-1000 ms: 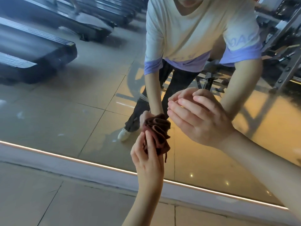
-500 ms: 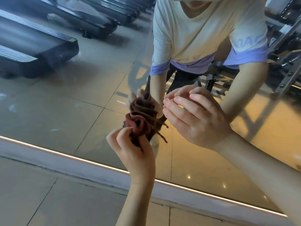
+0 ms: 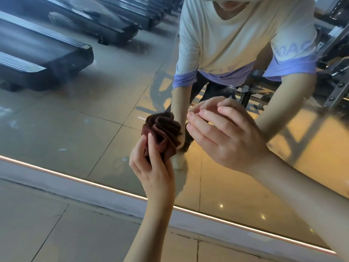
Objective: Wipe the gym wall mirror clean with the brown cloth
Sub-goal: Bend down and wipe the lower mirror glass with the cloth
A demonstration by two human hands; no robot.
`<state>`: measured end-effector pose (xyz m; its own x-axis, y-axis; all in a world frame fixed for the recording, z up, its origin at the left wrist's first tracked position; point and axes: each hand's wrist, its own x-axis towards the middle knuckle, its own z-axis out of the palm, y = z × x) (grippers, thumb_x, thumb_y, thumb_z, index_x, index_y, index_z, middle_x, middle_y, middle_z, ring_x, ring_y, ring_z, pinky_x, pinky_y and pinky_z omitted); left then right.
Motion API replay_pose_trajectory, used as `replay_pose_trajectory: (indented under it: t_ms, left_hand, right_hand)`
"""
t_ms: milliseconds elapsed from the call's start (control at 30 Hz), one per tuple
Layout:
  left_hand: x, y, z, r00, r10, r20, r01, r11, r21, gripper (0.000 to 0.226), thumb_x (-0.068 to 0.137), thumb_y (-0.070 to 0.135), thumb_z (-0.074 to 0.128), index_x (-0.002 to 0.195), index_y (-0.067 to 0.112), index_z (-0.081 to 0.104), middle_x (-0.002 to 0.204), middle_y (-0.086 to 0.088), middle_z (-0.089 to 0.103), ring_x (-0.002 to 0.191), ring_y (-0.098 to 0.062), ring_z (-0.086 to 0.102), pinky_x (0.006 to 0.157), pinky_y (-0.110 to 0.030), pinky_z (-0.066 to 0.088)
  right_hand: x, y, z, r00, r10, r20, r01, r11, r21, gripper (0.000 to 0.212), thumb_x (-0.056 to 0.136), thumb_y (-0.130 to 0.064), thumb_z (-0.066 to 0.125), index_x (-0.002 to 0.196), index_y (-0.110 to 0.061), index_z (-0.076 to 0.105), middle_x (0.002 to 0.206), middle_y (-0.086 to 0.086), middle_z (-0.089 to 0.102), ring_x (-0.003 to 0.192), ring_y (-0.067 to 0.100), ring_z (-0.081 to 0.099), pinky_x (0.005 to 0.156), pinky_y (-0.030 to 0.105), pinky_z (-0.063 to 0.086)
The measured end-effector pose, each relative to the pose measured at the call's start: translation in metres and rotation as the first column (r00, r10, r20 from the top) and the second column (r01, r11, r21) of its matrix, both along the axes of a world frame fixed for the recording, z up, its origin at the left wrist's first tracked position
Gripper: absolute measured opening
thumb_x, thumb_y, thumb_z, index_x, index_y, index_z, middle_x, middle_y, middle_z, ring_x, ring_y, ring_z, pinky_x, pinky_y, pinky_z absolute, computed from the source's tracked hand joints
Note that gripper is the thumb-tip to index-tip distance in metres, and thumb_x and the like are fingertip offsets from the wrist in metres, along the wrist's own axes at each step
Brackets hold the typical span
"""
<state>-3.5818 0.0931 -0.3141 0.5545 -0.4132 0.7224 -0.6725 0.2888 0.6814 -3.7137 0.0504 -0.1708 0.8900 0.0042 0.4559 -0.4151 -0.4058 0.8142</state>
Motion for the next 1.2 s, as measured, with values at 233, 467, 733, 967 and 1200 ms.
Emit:
replay_pose_trajectory:
  t_ms: [233, 467, 733, 967, 1200]
  left_hand:
    - [-0.001, 0.016, -0.011, 0.988, -0.127, 0.083, 0.125, 0.992, 0.028, 0.040, 0.096, 0.008, 0.048, 0.135, 0.013, 0.044, 0.126, -0.010, 0.037, 0.111, -0.031, 0.042, 0.094, -0.043, 0.049]
    - [0.006, -0.002, 0.006, 0.995, 0.050, 0.092, -0.050, 0.999, -0.011, 0.030, 0.104, 0.005, 0.037, 0.132, 0.009, 0.043, 0.125, -0.012, 0.037, 0.108, -0.035, 0.042, 0.095, -0.043, 0.045]
    - [0.013, 0.003, 0.002, 0.994, 0.040, 0.101, -0.041, 0.999, 0.008, 0.042, 0.093, -0.005, 0.042, 0.132, 0.007, 0.042, 0.122, -0.012, 0.037, 0.108, -0.032, 0.040, 0.102, -0.031, 0.037]
    - [-0.001, 0.011, -0.001, 0.996, -0.080, 0.050, 0.077, 0.995, 0.059, 0.055, 0.102, 0.046, 0.041, 0.137, 0.004, 0.035, 0.134, -0.014, 0.032, 0.118, -0.034, 0.037, 0.107, -0.039, 0.033]
    - [-0.004, 0.018, 0.016, 0.959, -0.218, -0.182, 0.227, 0.973, 0.030, 0.038, 0.106, 0.033, 0.035, 0.136, 0.010, 0.039, 0.134, -0.003, 0.031, 0.121, -0.033, 0.038, 0.099, -0.059, 0.045]
  right_hand:
    - [-0.002, 0.002, 0.001, 1.000, -0.003, -0.012, 0.004, 1.000, 0.015, 0.029, 0.092, -0.018, 0.062, 0.119, -0.011, 0.069, 0.128, 0.006, 0.065, 0.119, 0.022, 0.052, 0.104, 0.040, 0.037]
    - [-0.001, 0.001, 0.001, 1.000, -0.001, -0.005, 0.001, 1.000, -0.006, 0.030, 0.089, -0.019, 0.067, 0.117, -0.011, 0.070, 0.127, 0.005, 0.066, 0.117, 0.022, 0.053, 0.103, 0.039, 0.039]
    - [-0.001, 0.002, 0.001, 1.000, -0.012, -0.012, 0.012, 1.000, -0.005, 0.031, 0.091, -0.018, 0.063, 0.120, -0.010, 0.068, 0.128, 0.007, 0.065, 0.118, 0.023, 0.052, 0.104, 0.040, 0.038]
    - [-0.001, 0.002, 0.000, 1.000, -0.017, -0.009, 0.017, 1.000, -0.003, 0.032, 0.091, -0.020, 0.064, 0.121, -0.010, 0.068, 0.127, 0.005, 0.066, 0.117, 0.022, 0.052, 0.103, 0.040, 0.039]
    - [0.000, 0.001, 0.001, 1.000, -0.009, -0.004, 0.009, 1.000, -0.012, 0.027, 0.093, -0.019, 0.062, 0.117, -0.012, 0.070, 0.126, 0.005, 0.067, 0.116, 0.022, 0.052, 0.104, 0.040, 0.036]
